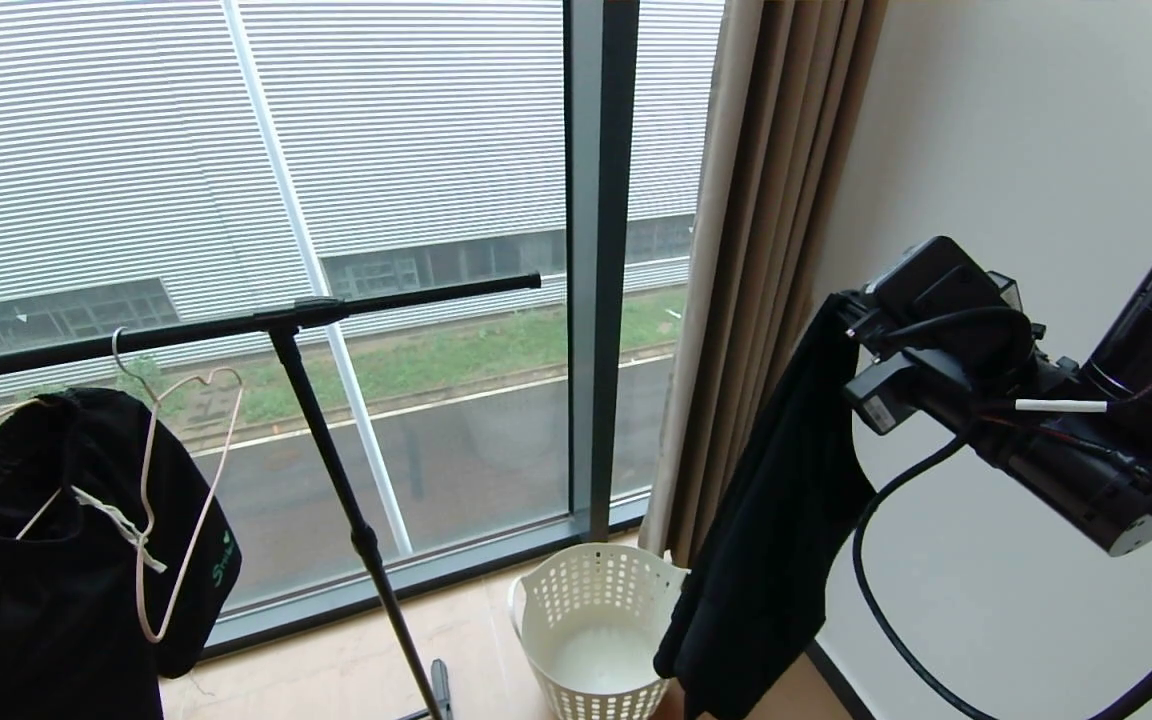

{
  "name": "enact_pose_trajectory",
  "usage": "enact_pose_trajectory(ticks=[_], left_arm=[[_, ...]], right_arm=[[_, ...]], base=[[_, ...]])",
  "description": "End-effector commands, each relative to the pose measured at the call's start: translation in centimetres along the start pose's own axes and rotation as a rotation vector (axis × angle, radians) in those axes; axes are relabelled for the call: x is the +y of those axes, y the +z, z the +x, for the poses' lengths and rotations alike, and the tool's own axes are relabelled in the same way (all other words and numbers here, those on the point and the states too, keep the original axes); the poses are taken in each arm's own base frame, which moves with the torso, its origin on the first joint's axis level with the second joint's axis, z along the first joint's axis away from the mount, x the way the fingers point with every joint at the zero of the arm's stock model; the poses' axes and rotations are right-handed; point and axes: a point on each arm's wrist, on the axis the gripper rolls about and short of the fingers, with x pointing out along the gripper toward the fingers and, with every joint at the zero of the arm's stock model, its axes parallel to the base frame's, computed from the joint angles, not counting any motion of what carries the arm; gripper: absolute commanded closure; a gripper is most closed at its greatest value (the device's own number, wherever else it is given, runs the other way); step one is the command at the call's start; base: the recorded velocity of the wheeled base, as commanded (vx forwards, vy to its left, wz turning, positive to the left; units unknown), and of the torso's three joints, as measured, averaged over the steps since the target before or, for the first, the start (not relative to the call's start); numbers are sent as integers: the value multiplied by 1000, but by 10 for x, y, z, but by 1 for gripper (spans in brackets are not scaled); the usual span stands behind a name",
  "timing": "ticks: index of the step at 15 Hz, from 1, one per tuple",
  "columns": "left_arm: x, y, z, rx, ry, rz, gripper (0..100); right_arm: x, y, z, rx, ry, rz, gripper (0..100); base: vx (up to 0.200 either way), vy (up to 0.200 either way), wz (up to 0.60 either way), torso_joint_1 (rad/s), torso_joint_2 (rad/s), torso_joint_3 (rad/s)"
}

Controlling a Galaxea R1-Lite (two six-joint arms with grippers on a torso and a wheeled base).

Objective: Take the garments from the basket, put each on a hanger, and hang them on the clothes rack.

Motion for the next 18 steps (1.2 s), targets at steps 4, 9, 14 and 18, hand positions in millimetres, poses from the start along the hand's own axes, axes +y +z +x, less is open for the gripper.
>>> enact_pose_trajectory(ticks=[4, 9, 14, 18], left_arm=[[0, 0, 0, 0, 2, 0, 0], [0, 0, 0, 0, 1, 0, 0], [0, 0, 0, 1, 1, 0, 0], [0, 0, 0, 0, 1, 0, 0]], right_arm=[[1, -1, 0, 3, 4, -2, 100], [1, -1, 0, -1, 8, -2, 100], [1, -1, 0, -3, 6, -1, 100], [1, -1, 0, -2, 7, -1, 100]], base=[[0, 0, 450, 3, 1, 1], [0, 0, 600, 6, 1, 0], [-80, 80, 0, 4, 1, 1], [0, 200, 0, -5, 0, 2]])
